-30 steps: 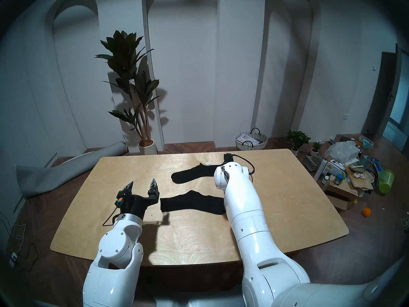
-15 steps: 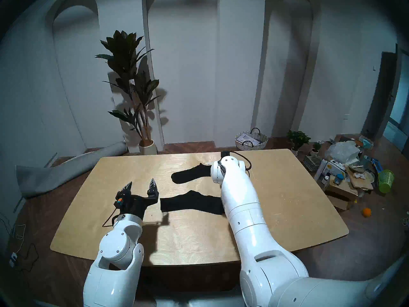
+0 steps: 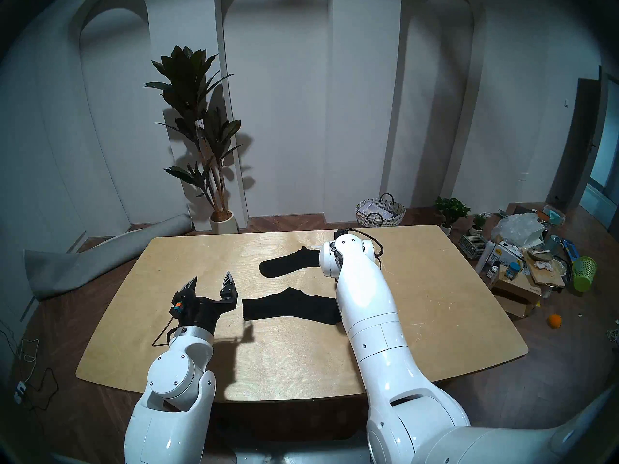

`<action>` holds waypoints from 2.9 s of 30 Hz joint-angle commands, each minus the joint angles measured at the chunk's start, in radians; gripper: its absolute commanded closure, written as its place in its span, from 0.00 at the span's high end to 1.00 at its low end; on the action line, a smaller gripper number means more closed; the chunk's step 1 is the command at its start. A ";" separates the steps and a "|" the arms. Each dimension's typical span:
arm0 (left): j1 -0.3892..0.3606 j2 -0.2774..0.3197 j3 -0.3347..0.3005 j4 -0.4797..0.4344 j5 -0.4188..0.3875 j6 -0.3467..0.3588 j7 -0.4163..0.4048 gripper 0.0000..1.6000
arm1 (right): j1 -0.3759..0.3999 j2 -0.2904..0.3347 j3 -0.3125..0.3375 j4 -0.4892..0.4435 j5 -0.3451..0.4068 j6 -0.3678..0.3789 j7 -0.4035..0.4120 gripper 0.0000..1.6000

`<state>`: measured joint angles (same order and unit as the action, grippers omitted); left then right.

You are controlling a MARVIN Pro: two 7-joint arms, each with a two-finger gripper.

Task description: Fold socks in half once and place them neatly on the table

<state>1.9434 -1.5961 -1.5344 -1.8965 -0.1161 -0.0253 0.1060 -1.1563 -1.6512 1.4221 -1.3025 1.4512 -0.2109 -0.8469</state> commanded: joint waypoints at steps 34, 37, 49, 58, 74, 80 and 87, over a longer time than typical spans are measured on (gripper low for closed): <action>0.030 0.001 0.005 -0.038 -0.019 -0.047 0.088 1.00 | 0.155 0.059 -0.078 0.228 -0.048 0.081 0.192 1.00; 0.034 0.001 0.005 -0.038 -0.021 -0.053 0.095 1.00 | 0.154 0.065 -0.083 0.233 -0.053 0.091 0.171 1.00; 0.047 0.005 0.012 -0.041 -0.025 -0.064 0.107 1.00 | 0.081 0.068 -0.077 0.153 -0.041 0.089 0.103 1.00; 0.053 0.011 0.023 -0.044 -0.027 -0.070 0.120 1.00 | 0.089 0.064 -0.081 0.197 -0.041 0.087 0.166 1.00; 0.080 0.015 0.025 -0.063 -0.026 -0.088 0.169 1.00 | 0.158 0.032 -0.093 0.330 -0.044 0.072 0.211 1.00; 0.089 0.016 0.026 -0.068 -0.026 -0.094 0.176 1.00 | 0.167 0.028 -0.098 0.369 -0.043 0.064 0.232 1.00; 0.101 0.019 0.024 -0.073 -0.031 -0.105 0.185 1.00 | 0.154 0.038 -0.113 0.368 -0.051 0.067 0.210 0.87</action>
<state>2.0407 -1.5758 -1.5075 -1.9399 -0.1438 -0.1092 0.2934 -0.9899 -1.6104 1.3204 -0.9336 1.4048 -0.1546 -0.6178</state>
